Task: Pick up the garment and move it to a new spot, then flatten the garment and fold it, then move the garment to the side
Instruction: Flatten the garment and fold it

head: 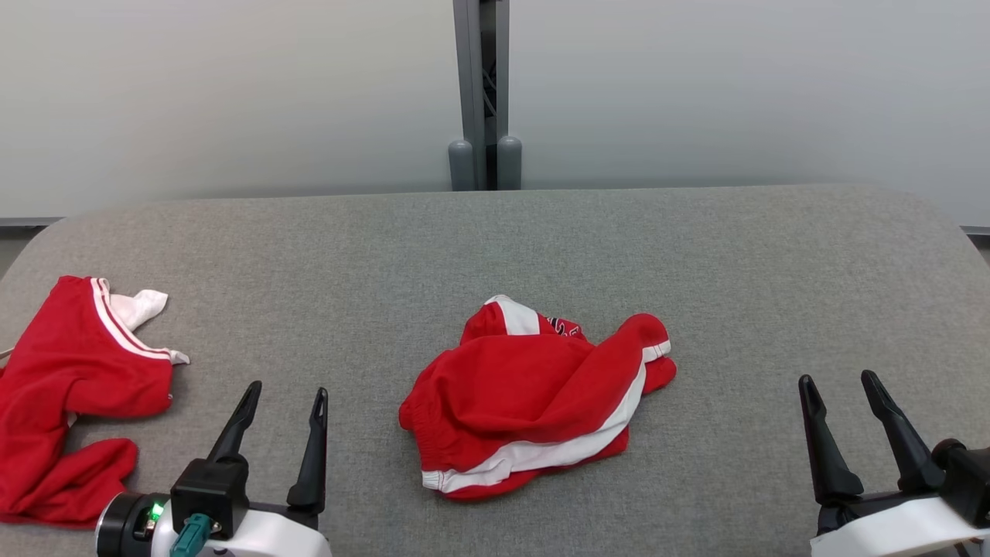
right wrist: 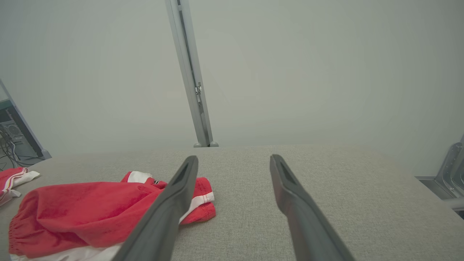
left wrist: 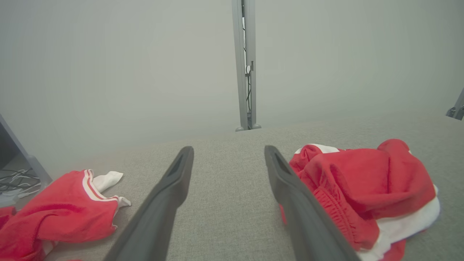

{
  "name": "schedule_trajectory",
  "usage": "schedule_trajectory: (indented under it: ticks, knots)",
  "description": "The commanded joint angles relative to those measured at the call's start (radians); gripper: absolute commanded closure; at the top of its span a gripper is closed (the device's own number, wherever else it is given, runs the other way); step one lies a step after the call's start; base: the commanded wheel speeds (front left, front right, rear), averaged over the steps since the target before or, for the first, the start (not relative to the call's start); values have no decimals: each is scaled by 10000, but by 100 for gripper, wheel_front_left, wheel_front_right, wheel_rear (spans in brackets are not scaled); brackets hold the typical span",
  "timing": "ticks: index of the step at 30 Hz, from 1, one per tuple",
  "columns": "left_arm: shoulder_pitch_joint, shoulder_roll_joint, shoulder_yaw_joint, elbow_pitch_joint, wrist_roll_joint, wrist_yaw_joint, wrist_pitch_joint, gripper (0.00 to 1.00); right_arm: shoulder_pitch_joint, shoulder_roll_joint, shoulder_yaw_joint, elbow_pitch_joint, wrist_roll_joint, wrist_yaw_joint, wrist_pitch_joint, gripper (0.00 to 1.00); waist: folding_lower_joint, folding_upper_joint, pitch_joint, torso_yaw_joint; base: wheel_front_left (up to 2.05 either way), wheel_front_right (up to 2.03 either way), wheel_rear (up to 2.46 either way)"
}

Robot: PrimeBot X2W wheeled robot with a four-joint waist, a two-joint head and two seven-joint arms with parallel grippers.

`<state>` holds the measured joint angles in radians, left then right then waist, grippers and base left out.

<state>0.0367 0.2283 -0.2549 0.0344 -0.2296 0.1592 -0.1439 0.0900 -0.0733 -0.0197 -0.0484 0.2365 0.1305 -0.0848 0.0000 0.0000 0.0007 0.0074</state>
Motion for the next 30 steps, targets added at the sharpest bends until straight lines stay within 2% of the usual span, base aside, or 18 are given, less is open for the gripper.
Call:
schedule_trajectory:
  ticks: [1,7,13,16,21,27,28,29,30]
  knots:
    - [-117,29,-22,-67,-23,-20,19,0,41,-28,4,29,-47,6,15,0,0,0,12,15,0,0,0]
    - [-69,-78,-370,-15,-196,-310,278,0,27,-31,65,50,-17,6,45,0,0,0,48,-11,0,0,0]
    - [167,-456,-1217,418,-942,-1215,1271,0,-115,-66,200,92,69,6,85,0,0,0,273,-31,0,0,0]
    - [140,-577,-1473,650,-1180,-1468,1689,0,-200,-78,277,111,113,6,53,0,0,0,408,-40,0,0,0]
    - [-161,-623,-1788,1036,-1291,-1767,2063,0,-335,-106,436,177,188,6,-2,0,0,0,641,-59,0,0,0]
    - [-566,-670,-1899,1620,-1388,-2008,2025,0,-520,-152,601,331,304,6,-60,0,0,0,830,-200,0,0,0]
    - [-613,-679,-1917,1690,-1411,-2037,2024,8,-546,-169,614,373,311,6,-66,0,0,0,840,-219,0,0,0]
    - [-667,-683,-1914,1753,-1413,-2039,1999,43,-574,-179,637,397,329,6,-81,0,0,0,856,-244,0,0,0]
    - [-713,-675,-1920,1806,-1425,-2067,1987,72,-595,-180,648,427,333,6,-78,0,0,0,878,-271,0,0,0]
